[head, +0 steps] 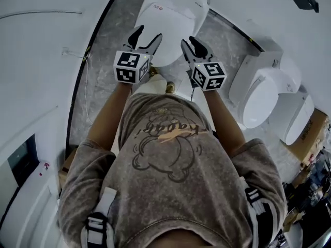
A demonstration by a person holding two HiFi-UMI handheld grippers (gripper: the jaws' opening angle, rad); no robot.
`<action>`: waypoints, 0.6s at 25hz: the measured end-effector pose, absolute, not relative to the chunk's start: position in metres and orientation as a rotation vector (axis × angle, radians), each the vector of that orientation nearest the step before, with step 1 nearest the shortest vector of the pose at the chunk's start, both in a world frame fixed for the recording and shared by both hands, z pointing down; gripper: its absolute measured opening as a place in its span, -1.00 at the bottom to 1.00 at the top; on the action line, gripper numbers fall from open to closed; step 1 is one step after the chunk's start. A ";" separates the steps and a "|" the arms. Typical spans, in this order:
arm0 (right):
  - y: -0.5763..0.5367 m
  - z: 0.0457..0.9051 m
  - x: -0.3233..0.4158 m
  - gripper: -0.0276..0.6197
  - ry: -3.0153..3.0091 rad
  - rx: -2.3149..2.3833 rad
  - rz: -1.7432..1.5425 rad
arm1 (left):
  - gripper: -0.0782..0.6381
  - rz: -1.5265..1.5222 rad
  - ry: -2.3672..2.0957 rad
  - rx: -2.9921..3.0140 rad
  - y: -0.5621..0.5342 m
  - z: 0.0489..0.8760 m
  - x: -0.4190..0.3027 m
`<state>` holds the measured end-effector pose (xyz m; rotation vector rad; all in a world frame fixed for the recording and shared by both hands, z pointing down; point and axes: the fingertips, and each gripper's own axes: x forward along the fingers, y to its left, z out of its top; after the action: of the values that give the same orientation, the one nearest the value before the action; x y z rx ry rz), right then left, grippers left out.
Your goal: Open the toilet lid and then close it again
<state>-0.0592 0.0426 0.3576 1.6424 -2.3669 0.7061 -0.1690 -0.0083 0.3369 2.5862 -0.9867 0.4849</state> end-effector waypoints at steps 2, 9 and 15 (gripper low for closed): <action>0.043 0.324 -0.054 -0.47 -2.396 1.675 0.630 | 0.01 0.429 -0.956 2.639 -0.009 0.304 -0.168; 0.072 0.257 -0.032 -0.71 -2.448 1.790 0.477 | -0.52 0.310 -1.009 2.719 0.002 0.240 -0.191; 0.085 0.246 -0.018 -0.83 -2.438 1.897 0.375 | -0.76 0.248 -1.027 2.749 0.003 0.237 -0.193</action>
<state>-0.0179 0.0855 0.2460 1.8967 -2.4381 0.3749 -0.1933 0.0028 0.2366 2.7486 -1.0265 0.2485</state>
